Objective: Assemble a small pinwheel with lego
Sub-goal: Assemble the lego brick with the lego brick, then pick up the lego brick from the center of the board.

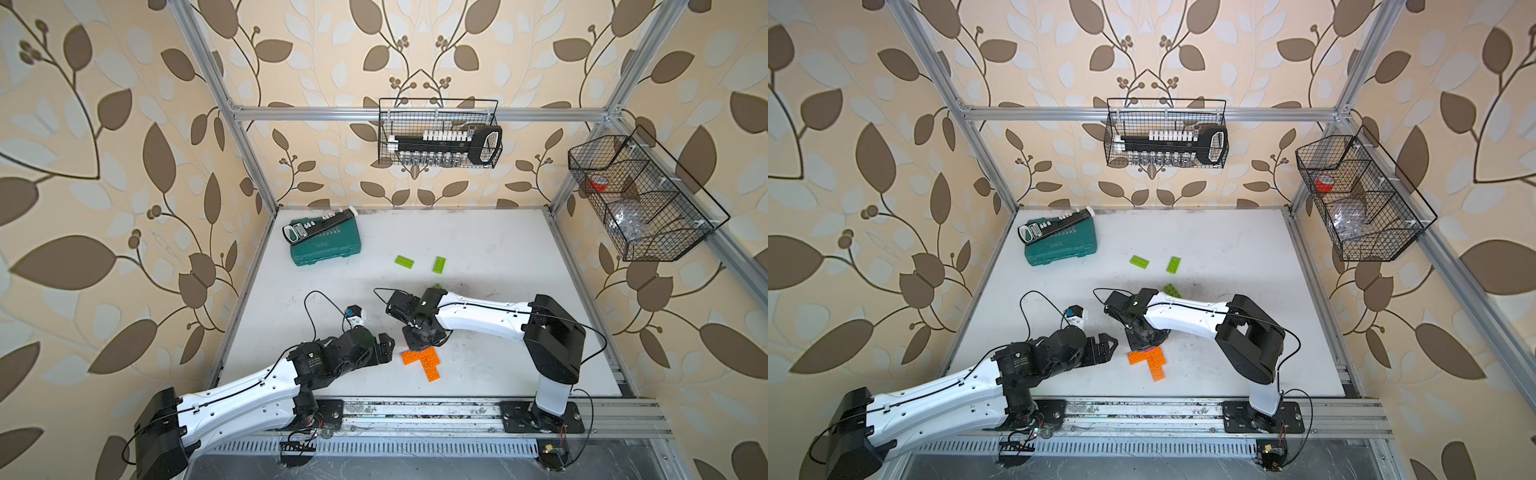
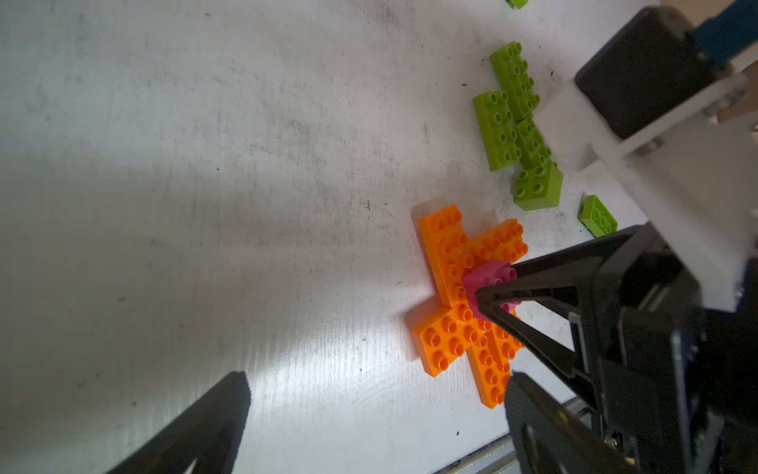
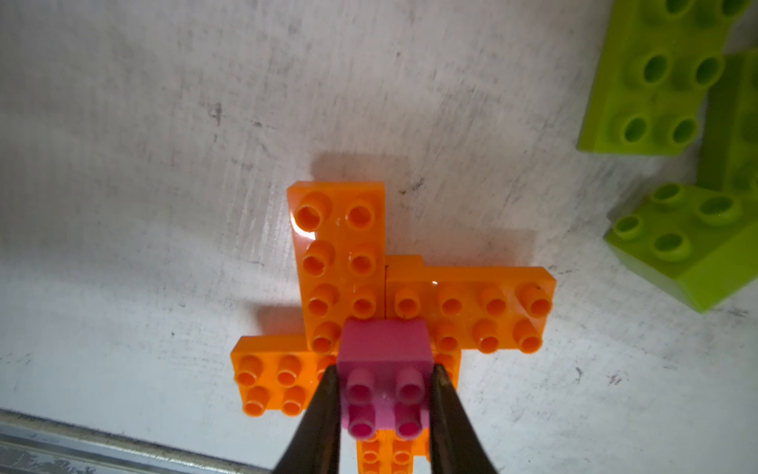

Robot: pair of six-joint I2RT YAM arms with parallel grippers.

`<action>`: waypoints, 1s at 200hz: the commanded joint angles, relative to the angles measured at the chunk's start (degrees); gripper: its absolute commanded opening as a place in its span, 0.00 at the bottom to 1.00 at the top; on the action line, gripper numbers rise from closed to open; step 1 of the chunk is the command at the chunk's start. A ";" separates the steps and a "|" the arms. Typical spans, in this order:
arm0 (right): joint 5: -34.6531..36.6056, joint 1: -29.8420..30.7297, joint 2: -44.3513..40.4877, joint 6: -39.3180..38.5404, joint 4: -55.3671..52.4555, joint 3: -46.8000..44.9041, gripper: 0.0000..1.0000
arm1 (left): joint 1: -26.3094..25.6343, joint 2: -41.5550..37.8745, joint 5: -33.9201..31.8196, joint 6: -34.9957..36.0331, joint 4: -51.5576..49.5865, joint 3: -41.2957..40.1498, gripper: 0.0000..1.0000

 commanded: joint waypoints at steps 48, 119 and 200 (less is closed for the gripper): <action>-3.38 1.58 4.32 2.51 -0.48 -5.01 0.00 | -0.29 -0.96 -3.68 -1.89 -3.60 1.39 0.99; -2.50 -4.91 -4.90 -2.28 -8.40 7.75 0.00 | 7.36 -2.93 -0.15 3.19 -0.57 3.27 0.99; -3.69 -34.19 0.46 -19.47 -13.31 17.62 0.00 | 19.91 33.66 15.01 22.90 8.80 27.71 0.99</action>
